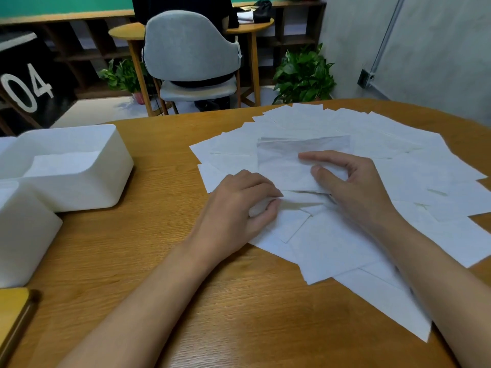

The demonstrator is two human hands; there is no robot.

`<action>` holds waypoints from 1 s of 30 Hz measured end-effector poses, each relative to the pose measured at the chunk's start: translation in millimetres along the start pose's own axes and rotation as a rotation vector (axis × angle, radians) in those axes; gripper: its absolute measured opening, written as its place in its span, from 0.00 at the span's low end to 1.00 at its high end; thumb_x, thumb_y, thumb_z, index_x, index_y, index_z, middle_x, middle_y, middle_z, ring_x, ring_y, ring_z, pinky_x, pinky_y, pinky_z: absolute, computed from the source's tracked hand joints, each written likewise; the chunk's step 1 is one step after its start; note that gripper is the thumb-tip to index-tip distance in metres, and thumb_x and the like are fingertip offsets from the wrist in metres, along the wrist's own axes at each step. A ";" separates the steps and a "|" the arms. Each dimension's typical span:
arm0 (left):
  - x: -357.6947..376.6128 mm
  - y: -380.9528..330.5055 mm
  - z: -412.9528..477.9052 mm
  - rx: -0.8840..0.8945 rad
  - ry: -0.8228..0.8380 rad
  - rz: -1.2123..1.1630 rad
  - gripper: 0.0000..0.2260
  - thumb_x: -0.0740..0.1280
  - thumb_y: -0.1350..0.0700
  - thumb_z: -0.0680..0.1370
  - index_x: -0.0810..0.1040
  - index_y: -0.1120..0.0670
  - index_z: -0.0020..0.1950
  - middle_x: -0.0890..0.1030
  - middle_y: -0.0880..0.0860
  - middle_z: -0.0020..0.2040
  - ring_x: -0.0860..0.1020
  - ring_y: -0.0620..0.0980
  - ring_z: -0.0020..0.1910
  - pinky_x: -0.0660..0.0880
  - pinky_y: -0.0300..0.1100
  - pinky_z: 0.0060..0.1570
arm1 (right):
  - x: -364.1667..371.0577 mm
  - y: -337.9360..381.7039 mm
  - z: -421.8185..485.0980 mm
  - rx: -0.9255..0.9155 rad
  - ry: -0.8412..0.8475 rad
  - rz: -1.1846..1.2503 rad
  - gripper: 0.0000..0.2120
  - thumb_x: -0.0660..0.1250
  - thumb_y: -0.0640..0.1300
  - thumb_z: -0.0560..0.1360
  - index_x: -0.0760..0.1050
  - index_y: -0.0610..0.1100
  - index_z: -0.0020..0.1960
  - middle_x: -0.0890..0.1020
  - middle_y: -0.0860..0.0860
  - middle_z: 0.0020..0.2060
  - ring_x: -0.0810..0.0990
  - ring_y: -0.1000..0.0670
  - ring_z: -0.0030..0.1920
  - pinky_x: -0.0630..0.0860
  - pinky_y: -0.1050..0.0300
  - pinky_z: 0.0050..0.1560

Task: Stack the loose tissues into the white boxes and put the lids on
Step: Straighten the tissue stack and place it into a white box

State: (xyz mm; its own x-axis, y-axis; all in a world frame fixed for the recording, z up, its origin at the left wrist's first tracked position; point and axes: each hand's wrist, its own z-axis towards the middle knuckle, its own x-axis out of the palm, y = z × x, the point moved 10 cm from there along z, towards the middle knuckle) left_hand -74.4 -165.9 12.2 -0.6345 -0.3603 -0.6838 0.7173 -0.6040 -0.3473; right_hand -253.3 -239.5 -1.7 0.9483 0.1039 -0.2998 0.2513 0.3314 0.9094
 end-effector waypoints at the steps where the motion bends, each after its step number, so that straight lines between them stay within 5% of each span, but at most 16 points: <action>1: -4.9 -4.4 0.9 0.020 -0.035 -0.003 0.05 0.72 0.57 0.80 0.86 0.56 0.52 0.85 0.48 0.50 0.82 0.50 0.50 0.77 0.51 0.49 | 0.0 0.1 0.1 0.002 0.007 0.013 0.13 0.69 0.37 0.82 0.86 0.53 0.59 0.86 0.64 0.56 0.80 0.64 0.60 0.71 0.73 0.59; 6: -32.8 -5.6 1.8 -0.107 -0.196 -0.149 0.06 0.66 0.56 0.79 0.81 0.57 0.47 0.80 0.43 0.40 0.76 0.40 0.37 0.68 0.32 0.39 | -2.2 8.5 0.6 -0.032 0.016 0.035 0.09 0.69 0.48 0.82 0.85 0.51 0.60 0.86 0.61 0.59 0.79 0.62 0.65 0.70 0.71 0.63; 11: -37.1 14.1 1.0 -0.292 -0.225 -0.357 0.03 0.68 0.59 0.79 0.80 0.55 0.46 0.81 0.45 0.39 0.80 0.46 0.40 0.70 0.38 0.38 | 11.6 20.5 -7.7 -0.100 0.146 0.047 0.26 0.68 0.70 0.74 0.84 0.53 0.60 0.85 0.60 0.60 0.80 0.58 0.66 0.73 0.64 0.66; 15: -21.7 31.9 -4.2 -0.438 -0.166 -0.442 0.03 0.74 0.56 0.80 0.83 0.50 0.51 0.83 0.43 0.44 0.80 0.45 0.40 0.73 0.38 0.37 | 12.7 12.7 -7.8 -0.039 0.076 0.065 0.06 0.77 0.46 0.75 0.87 0.54 0.51 0.88 0.59 0.48 0.85 0.59 0.52 0.78 0.65 0.50; 19: -16.3 39.7 -5.5 -0.529 -0.160 -0.558 0.10 0.76 0.56 0.79 0.83 0.47 0.58 0.85 0.45 0.50 0.84 0.48 0.48 0.82 0.49 0.42 | 16.0 16.3 -10.2 -0.024 0.105 0.046 0.11 0.76 0.46 0.77 0.85 0.56 0.58 0.86 0.62 0.55 0.83 0.60 0.56 0.77 0.67 0.52; 24: -13.6 48.5 -11.1 -0.668 -0.243 -0.692 0.12 0.76 0.59 0.78 0.82 0.50 0.60 0.85 0.50 0.42 0.82 0.46 0.40 0.78 0.42 0.36 | 25.4 23.0 -12.5 -0.077 0.172 0.009 0.31 0.74 0.51 0.76 0.68 0.63 0.75 0.72 0.74 0.66 0.72 0.67 0.68 0.71 0.70 0.64; 27: -9.6 46.1 -11.9 -0.686 -0.233 -0.702 0.13 0.76 0.61 0.78 0.82 0.52 0.61 0.83 0.42 0.35 0.79 0.39 0.34 0.74 0.33 0.33 | 31.1 25.5 -13.2 -0.105 0.195 -0.009 0.36 0.73 0.48 0.78 0.61 0.63 0.80 0.65 0.74 0.73 0.65 0.65 0.75 0.68 0.54 0.76; 30: -8.4 46.2 -13.6 -0.708 -0.235 -0.676 0.13 0.77 0.59 0.78 0.81 0.51 0.61 0.82 0.42 0.38 0.79 0.39 0.36 0.74 0.34 0.34 | 29.4 28.8 -13.3 -0.142 0.177 0.003 0.35 0.71 0.41 0.81 0.60 0.60 0.80 0.65 0.71 0.75 0.66 0.60 0.77 0.67 0.43 0.78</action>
State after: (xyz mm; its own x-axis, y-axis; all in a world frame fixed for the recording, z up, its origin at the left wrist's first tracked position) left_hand -32.0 -181.1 -6.9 -0.9576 -0.2754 -0.0853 0.1438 -0.1999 -0.9692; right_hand -220.7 -214.4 11.8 0.8972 0.2636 -0.3543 0.2068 0.4583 0.8644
